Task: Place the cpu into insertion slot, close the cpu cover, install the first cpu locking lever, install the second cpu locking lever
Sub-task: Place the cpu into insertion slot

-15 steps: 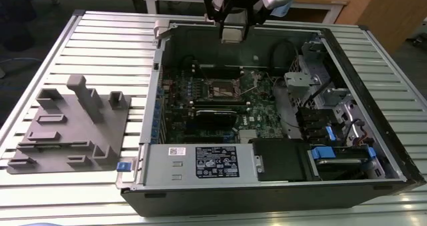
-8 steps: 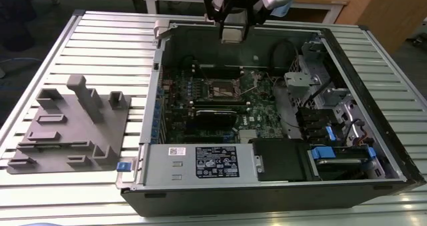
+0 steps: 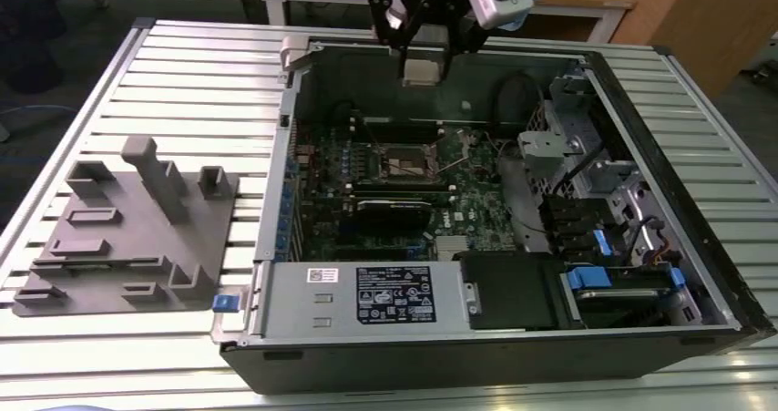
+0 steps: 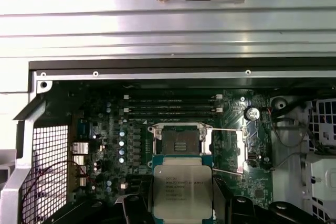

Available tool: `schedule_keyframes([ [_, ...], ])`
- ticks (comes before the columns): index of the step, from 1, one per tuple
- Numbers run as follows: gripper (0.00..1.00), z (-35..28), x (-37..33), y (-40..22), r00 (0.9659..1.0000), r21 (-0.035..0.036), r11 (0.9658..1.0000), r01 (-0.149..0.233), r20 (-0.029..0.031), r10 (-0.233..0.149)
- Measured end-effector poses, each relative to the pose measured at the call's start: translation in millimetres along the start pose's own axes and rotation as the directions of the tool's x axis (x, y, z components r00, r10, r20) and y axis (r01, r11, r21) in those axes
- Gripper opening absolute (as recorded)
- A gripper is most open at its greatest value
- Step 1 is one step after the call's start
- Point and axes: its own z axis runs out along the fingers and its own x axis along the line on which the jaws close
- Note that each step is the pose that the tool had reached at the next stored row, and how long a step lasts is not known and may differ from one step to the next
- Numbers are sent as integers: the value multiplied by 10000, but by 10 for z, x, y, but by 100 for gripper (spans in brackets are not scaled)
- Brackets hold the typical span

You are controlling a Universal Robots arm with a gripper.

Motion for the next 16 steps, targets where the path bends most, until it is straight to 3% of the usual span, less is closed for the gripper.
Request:
schedule_keyframes([
  [11,54,196,-2,-18,10000,-1,10000,0,1,0],
  [16,54,212,-2,-19,10000,-3,10000,0,1,0],
])
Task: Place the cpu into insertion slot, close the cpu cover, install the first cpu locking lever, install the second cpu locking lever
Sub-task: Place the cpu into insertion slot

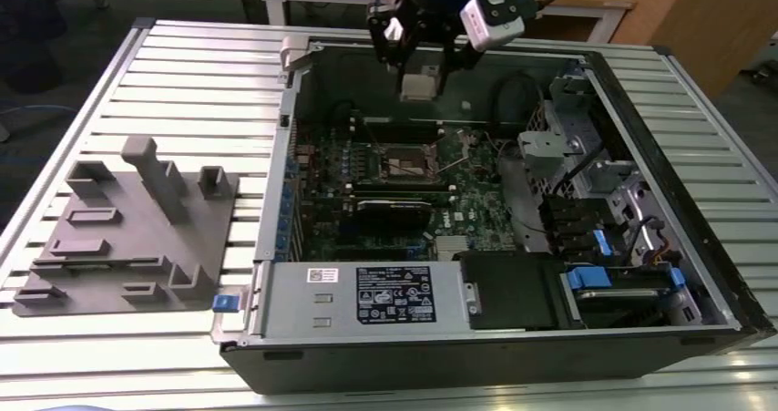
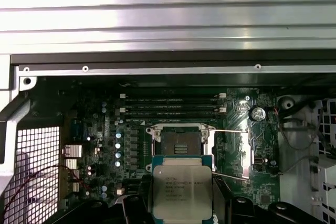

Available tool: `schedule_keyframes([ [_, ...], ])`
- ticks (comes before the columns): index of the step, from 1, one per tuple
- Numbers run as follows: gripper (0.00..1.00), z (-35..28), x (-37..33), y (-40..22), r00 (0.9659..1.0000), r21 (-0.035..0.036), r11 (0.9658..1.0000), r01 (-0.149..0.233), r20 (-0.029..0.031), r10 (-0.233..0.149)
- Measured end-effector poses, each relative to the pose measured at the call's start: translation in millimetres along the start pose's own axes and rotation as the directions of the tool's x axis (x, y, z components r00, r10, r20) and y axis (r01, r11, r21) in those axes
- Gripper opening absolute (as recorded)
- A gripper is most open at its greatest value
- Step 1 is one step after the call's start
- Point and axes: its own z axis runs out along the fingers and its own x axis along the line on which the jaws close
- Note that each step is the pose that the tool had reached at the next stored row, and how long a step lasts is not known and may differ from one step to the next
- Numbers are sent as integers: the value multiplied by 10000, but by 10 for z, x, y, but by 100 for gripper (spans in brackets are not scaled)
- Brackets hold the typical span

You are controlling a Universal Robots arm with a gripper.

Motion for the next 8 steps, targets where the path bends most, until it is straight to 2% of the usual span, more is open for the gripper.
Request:
schedule_keyframes([
  [8,54,136,18,-13,10000,2,10000,2,17,-2],
])
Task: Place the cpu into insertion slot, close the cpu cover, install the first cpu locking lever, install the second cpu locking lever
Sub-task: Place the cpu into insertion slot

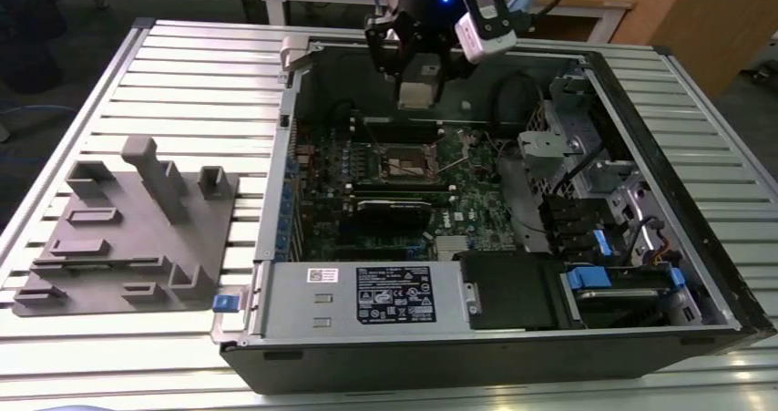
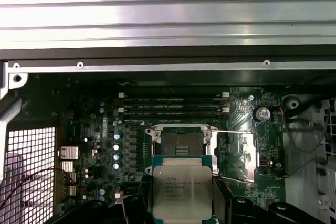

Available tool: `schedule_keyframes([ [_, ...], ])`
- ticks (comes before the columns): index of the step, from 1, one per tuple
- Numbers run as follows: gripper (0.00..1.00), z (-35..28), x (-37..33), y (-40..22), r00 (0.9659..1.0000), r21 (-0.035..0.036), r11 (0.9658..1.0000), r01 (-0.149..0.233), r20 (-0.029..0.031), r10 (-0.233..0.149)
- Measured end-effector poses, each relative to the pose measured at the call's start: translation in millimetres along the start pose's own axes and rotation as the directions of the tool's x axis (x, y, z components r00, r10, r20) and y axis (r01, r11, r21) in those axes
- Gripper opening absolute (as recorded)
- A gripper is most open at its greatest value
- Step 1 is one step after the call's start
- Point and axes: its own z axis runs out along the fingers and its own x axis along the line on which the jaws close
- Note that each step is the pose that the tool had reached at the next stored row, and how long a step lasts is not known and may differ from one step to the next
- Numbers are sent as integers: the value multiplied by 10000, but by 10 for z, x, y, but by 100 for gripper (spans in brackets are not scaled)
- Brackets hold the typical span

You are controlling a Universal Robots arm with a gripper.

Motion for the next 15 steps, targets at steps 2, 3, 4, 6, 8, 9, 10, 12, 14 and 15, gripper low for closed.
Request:
schedule_keyframes([
  [2,54,36,4,-4,10000,-1,10000,0,3,0],
  [3,54,54,6,-6,10000,0,10000,1,3,-1],
  [4,54,73,7,-8,10000,0,10000,1,4,-1],
  [6,54,109,9,-12,10000,-1,10000,1,5,-1],
  [8,54,134,10,-14,10000,-1,10000,1,6,-1],
  [9,54,140,10,-15,10000,-1,10000,1,6,-1],
  [10,54,147,10,-15,10000,-1,10000,2,6,-2],
  [12,54,169,12,-17,10000,-6,10000,7,12,-7],
  [14,54,194,17,-20,10000,-7,10000,16,24,-16],
  [15,54,207,19,-21,10000,-7,10000,20,29,-20],
])
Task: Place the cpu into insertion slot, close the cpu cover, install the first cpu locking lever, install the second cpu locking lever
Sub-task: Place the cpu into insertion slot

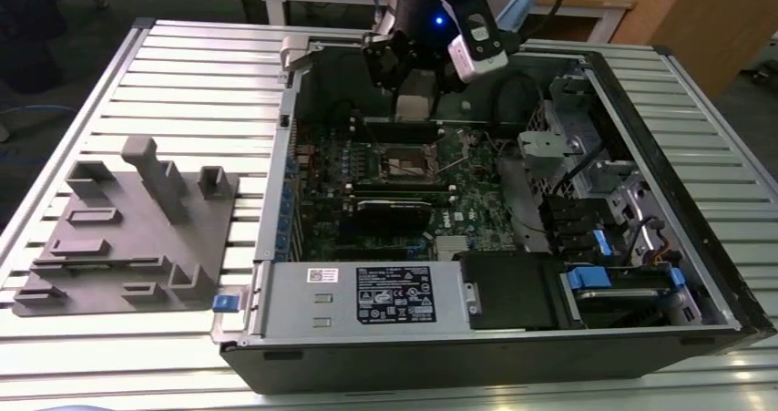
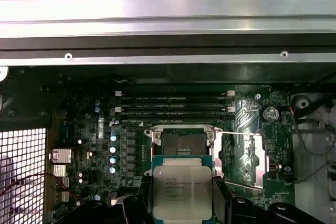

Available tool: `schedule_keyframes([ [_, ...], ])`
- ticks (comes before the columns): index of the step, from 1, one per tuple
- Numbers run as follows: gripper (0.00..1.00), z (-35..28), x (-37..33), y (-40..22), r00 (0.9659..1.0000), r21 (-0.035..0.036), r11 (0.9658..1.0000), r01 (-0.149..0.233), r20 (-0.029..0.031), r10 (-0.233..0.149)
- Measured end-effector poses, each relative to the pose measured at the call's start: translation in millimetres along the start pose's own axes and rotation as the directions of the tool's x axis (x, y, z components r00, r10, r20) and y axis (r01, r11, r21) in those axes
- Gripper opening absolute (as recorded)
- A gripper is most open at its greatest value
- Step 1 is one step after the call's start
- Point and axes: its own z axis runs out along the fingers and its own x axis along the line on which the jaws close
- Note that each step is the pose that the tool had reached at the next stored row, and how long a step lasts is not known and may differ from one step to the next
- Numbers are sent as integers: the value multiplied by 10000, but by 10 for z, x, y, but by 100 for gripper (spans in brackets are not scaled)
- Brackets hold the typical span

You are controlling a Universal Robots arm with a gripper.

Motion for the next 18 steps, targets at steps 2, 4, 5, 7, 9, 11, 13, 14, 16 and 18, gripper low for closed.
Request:
schedule_keyframes([
  [2,54,12,4,-1,10000,2,10000,4,4,-4],
  [4,54,24,4,-2,10000,0,10000,4,5,-4],
  [5,54,34,4,-3,10000,0,10000,3,5,-3],
  [7,54,34,4,-3,10000,0,10000,4,5,-4],
  [9,54,34,4,-3,10000,1,10000,4,5,-4],
  [11,54,35,4,-3,10000,1,10000,4,5,-4],
  [13,54,38,3,-3,10000,-1,10000,4,6,-4],
  [14,54,43,3,-4,10000,-4,10000,4,7,-4],
  [16,54,60,4,-6,10000,0,10000,3,6,-3],
  [18,54,88,7,-8,10000,-1,10000,3,15,-3],
])
